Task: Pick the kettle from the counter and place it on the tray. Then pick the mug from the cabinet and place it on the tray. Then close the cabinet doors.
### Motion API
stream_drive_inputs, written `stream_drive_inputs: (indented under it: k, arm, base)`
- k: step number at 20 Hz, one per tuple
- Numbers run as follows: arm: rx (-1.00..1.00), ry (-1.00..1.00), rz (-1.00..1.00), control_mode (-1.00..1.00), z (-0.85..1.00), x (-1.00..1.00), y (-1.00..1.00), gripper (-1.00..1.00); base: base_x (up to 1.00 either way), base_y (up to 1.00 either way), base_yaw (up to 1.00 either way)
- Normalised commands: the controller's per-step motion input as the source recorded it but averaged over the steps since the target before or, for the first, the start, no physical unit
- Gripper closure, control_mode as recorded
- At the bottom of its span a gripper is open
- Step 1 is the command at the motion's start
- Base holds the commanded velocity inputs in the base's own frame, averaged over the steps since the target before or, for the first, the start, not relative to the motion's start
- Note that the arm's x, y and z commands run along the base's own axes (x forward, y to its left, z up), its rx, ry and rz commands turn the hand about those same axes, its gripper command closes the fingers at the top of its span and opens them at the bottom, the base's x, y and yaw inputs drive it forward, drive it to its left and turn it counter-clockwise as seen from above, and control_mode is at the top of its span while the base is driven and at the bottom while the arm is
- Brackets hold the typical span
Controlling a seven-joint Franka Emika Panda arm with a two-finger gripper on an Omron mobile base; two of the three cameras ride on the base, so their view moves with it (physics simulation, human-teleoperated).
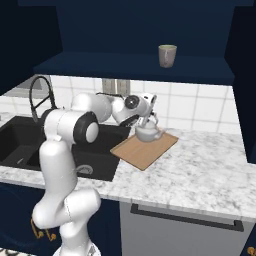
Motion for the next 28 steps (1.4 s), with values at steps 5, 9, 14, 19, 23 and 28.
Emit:
stream_drive_inputs:
  k: [5, 9, 14, 19, 23, 28]
  arm:
    - [-0.06, -0.04, 0.05, -1.00, -0.25, -0.01, -0.44, 1.00]
    - [-0.06, -0.09, 0.06, -1.00, -0.15, 0.14, -0.16, 1.00]
    - [-0.03, -0.01, 0.02, -1.00, -0.06, 0.16, -0.04, 1.00]
    - [0.00, 0.00, 0.00, -1.00, -0.15, 0.01, 0.00, 1.00]
    - [0.00, 0.02, 0.00, -1.00, -0.05, 0.00, 0.00, -1.00]
    - [-0.03, 0.10, 0.00, -1.00, 0.05, 0.00, -0.05, -1.00]
  base:
    - [0.00, 0.00, 0.00]
    - [0.00, 0.00, 0.00]
    - [0.00, 0.00, 0.00]
    - [0.00, 0.00, 0.00]
    - [0.00, 0.00, 0.00]
    - [0.00, 0.00, 0.00]
